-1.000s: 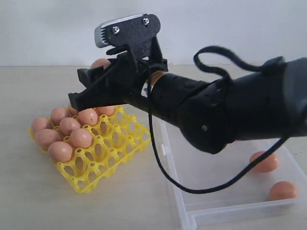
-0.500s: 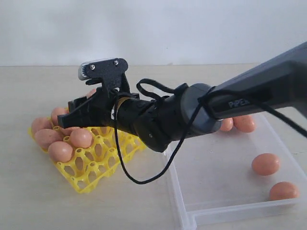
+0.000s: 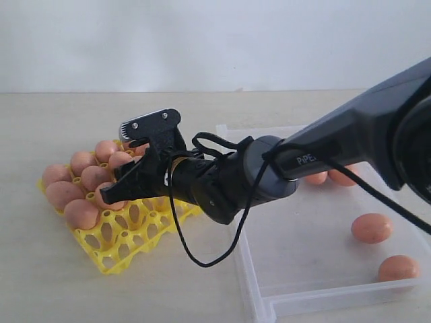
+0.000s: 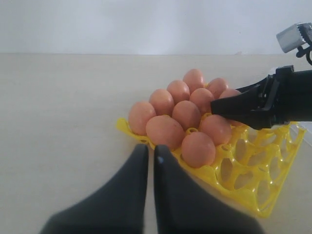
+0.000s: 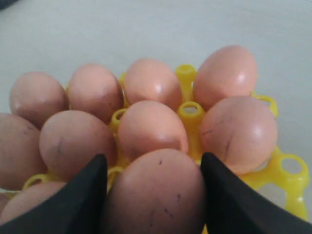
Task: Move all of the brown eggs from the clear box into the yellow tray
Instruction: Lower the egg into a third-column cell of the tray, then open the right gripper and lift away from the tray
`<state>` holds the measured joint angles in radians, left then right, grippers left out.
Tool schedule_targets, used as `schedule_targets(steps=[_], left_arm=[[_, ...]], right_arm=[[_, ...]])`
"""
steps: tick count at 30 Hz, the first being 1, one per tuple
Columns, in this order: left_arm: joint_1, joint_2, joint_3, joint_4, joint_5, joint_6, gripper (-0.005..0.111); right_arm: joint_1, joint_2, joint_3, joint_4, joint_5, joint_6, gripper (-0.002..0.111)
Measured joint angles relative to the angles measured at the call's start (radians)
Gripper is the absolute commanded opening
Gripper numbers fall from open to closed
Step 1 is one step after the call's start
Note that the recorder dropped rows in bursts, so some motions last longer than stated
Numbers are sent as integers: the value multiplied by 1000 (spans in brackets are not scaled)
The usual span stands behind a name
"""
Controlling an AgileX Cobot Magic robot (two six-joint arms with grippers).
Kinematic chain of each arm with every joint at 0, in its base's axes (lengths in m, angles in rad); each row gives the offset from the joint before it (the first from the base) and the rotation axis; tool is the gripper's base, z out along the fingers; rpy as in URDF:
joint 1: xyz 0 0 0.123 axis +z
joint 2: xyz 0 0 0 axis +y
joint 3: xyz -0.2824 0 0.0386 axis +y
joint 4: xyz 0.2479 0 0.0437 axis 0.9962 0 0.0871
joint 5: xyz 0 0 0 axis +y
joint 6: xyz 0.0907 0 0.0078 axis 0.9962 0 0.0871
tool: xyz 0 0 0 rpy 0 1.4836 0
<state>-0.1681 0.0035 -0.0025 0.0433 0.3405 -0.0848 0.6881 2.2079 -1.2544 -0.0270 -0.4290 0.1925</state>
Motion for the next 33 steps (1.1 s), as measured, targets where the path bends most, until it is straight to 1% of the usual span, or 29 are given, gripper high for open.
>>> schedule_targets(steps=[1, 2, 3, 4, 5, 6, 7, 8, 9, 11, 18, 30, 31, 32, 33], left_arm=[[0, 0, 0, 0, 0, 0, 4], [0, 0, 0, 0, 0, 0, 4], [0, 0, 0, 0, 0, 0, 4], [0, 0, 0, 0, 0, 0, 4], [0, 0, 0, 0, 0, 0, 4], [0, 0, 0, 0, 0, 0, 4], [0, 0, 0, 0, 0, 0, 4], [0, 0, 0, 0, 0, 0, 4], [0, 0, 0, 0, 0, 0, 4], [0, 0, 0, 0, 0, 0, 4], [0, 0, 0, 0, 0, 0, 4], [0, 0, 0, 0, 0, 0, 4], [0, 0, 0, 0, 0, 0, 4], [0, 0, 0, 0, 0, 0, 4], [0, 0, 0, 0, 0, 0, 4]], right_arm=[[-9, 2, 0, 0, 5, 0, 10], [-13, 2, 0, 2, 9, 3, 14], [-13, 2, 0, 2, 12, 3, 27], [-13, 2, 0, 2, 14, 19, 33], [-13, 2, 0, 2, 16, 21, 43], [-13, 2, 0, 0, 19, 25, 46], [-13, 2, 0, 0, 19, 25, 52], [-13, 2, 0, 0, 19, 27, 54], [-13, 2, 0, 0, 20, 27, 59], [-13, 2, 0, 0, 20, 27, 62], [-13, -2, 0, 0, 23, 27, 64], [-13, -115, 0, 0, -26, 27, 63], [-13, -123, 0, 0, -23, 27, 61], [-13, -133, 0, 0, -11, 27, 56], [-13, -140, 0, 0, 6, 27, 47]])
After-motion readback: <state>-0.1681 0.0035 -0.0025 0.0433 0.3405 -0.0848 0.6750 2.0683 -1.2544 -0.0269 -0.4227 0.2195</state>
